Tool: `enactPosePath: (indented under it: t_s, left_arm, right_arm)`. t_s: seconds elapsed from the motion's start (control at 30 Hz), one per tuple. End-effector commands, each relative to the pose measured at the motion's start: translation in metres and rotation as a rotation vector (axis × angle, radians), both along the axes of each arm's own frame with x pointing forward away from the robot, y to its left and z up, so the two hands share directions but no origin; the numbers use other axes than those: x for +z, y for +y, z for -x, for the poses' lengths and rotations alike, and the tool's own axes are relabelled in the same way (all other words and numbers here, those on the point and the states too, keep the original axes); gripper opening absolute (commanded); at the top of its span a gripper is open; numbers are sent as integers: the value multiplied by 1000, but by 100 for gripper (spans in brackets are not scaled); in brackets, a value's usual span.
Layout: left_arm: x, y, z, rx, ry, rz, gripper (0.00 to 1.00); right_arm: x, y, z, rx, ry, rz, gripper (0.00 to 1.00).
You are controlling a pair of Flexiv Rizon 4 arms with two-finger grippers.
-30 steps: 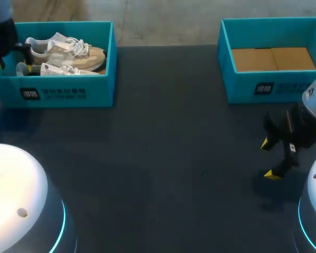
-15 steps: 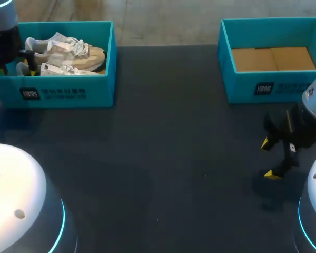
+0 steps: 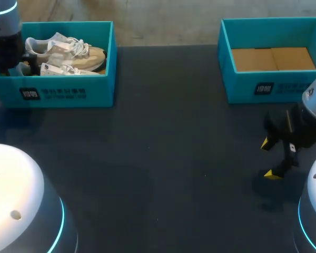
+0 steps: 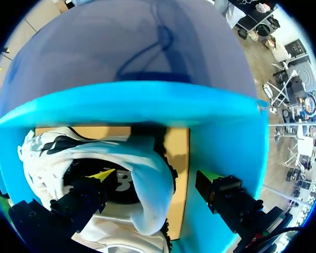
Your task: Take the shoe out of the shoebox, open the shoe tongue, remove and reinsert the insole, then place the shoe into the shoebox
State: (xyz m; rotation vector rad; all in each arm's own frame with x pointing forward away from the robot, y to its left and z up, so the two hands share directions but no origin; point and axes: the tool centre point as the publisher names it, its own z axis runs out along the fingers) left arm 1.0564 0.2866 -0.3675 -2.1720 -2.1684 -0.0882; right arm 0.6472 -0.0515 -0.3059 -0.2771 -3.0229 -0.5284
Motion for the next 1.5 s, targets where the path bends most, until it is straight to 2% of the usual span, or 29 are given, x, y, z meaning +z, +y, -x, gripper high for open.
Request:
enactPosePath:
  t_s: [0.03, 0.33, 0.4, 0.5, 0.53, 0.7, 0.8, 1.07, 1.33, 1.43, 1.47, 1.5]
  left_arm:
    - [-5, -1, -4, 2, 6, 2, 100]
    - [-12, -1, -2, 12, 11, -7, 96]
    - [-14, -1, -1, 13, 12, -13, 94]
    - [-16, 0, 0, 13, 14, -17, 79]
    - [-16, 0, 0, 13, 15, -18, 78]
    - [-19, 1, 2, 18, 20, -26, 78]
    - [-20, 3, 2, 21, 22, -26, 75]
    - [-21, 6, 4, 23, 24, -33, 49]
    - [-24, 8, 6, 19, 27, -42, 46]
    - [-24, 8, 6, 18, 28, -46, 40]
    - [-24, 9, 6, 17, 28, -48, 36]
    - [-24, 9, 6, 17, 28, -49, 26]
  right_arm:
    - [0, 0, 2, -1, -3, 1, 100]
    - [0, 0, 2, -1, -3, 1, 100]
    - [0, 0, 2, -1, -3, 1, 100]
    - [0, 0, 2, -1, -3, 1, 100]
    - [0, 0, 2, -1, -3, 1, 100]
    - [0, 0, 2, -1, -3, 1, 100]
    - [0, 0, 2, -1, -3, 1, 100]
    - [0, 0, 2, -1, -3, 1, 100]
    - [0, 0, 2, -1, -3, 1, 100]
    - [0, 0, 2, -1, -3, 1, 100]
    - [0, 0, 2, -1, -3, 1, 100]
    - [0, 0, 2, -1, -3, 1, 100]
